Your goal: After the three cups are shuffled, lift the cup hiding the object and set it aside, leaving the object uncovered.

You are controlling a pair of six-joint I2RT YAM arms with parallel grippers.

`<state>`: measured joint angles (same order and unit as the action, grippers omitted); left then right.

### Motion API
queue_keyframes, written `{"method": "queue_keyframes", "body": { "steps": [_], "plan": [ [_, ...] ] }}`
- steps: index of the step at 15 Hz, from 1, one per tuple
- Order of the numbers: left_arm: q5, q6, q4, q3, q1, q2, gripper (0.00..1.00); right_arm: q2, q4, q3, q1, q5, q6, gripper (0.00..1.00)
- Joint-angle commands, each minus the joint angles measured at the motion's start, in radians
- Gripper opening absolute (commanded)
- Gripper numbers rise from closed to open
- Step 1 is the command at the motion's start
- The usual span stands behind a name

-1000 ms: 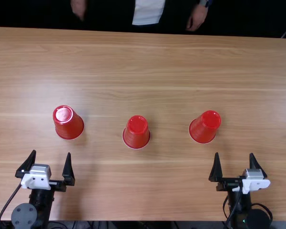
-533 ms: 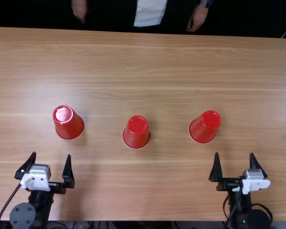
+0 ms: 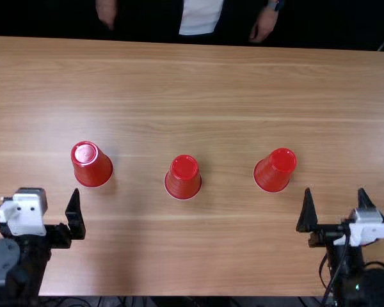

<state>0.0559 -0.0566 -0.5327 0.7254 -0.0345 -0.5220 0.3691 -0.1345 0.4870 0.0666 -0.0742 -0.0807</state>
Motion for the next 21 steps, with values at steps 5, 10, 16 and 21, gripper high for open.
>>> {"method": "queue_keyframes", "body": {
  "steps": [5, 10, 16, 21],
  "plan": [
    [-0.067, 0.003, -0.297, 0.416, -0.01, -0.294, 1.0, 0.318, -0.323, 0.417, 0.013, -0.016, -0.044, 1.0],
    [-0.072, 0.003, -0.581, 0.703, -0.007, -0.556, 1.0, 0.585, -0.689, 0.688, 0.006, -0.025, -0.043, 1.0],
    [-0.071, 0.003, -0.739, 0.784, -0.001, -0.684, 1.0, 0.717, -0.975, 0.803, -0.022, -0.025, -0.044, 1.0],
    [-0.071, 0.003, -0.782, 0.781, 0.005, -0.739, 1.0, 0.755, -1.008, 0.806, -0.037, -0.025, -0.041, 1.0]
  ]
}}
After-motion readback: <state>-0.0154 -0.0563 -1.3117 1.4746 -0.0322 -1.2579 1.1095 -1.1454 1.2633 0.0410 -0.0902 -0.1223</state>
